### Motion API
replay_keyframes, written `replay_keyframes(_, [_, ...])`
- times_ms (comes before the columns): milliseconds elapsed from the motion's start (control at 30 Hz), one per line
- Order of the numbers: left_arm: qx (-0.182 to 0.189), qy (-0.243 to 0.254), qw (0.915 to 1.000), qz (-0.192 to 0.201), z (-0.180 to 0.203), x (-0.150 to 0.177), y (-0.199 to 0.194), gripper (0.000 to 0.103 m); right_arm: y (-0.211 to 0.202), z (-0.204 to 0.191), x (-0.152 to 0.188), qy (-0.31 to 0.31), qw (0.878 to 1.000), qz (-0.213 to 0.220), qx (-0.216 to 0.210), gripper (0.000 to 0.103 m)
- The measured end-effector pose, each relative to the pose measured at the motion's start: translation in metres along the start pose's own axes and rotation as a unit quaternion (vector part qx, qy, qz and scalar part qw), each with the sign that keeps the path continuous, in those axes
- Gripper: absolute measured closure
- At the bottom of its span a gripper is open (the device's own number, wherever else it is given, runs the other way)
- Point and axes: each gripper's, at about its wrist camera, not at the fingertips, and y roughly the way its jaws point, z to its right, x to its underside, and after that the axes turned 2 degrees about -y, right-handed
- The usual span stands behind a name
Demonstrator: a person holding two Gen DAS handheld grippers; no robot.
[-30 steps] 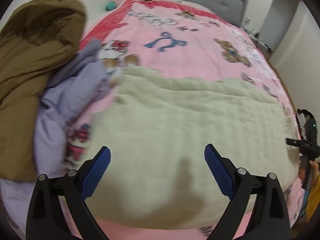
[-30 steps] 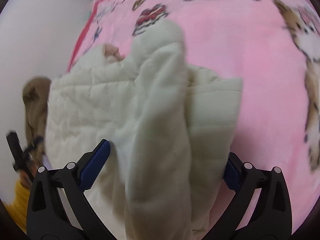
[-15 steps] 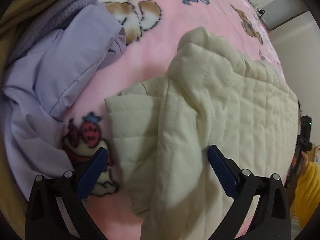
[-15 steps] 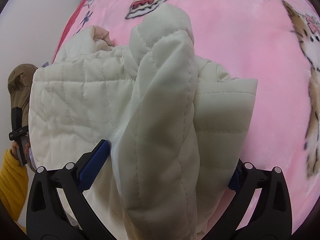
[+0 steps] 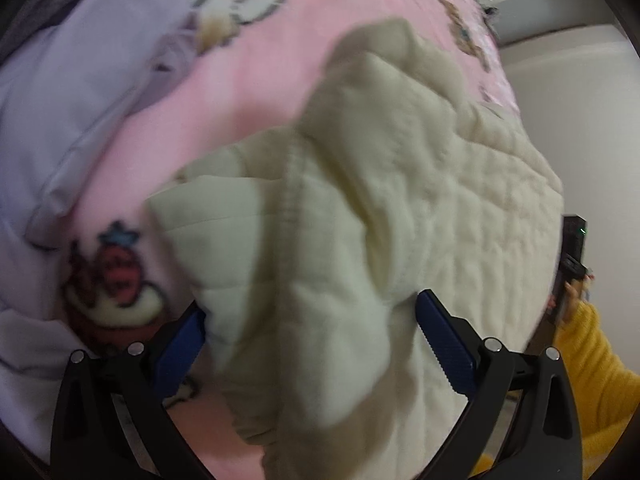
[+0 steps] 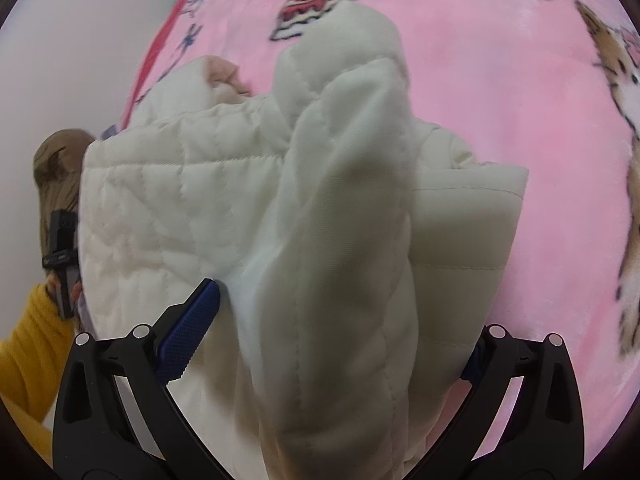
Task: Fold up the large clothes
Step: 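Lift the jacket bundle with both grippers and fold it over onto itself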
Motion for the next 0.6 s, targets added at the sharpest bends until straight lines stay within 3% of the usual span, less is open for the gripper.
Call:
replay_keyframes(67, [0.012, 0.014, 0.9998, -0.009, 0.004, -0.004, 0.004, 0.004, 0.0, 0.002, 0.001, -0.008, 1.0, -0.004, 0.0, 0.007])
replay_keyframes(267, [-0.002, 0.016, 0.9989, -0.044, -0.002, -0.014, 0.012, 0.004, 0.009, 0.004, -0.003, -0.019, 0.999, -0.028, 0.006, 0.007])
replay_keyframes(600, [0.035, -0.038, 0.9964, -0.067, -0.036, -0.008, 0.012, 0.004, 0.01, 0.002, -0.003, -0.02, 1.0, -0.021, 0.003, 0.007])
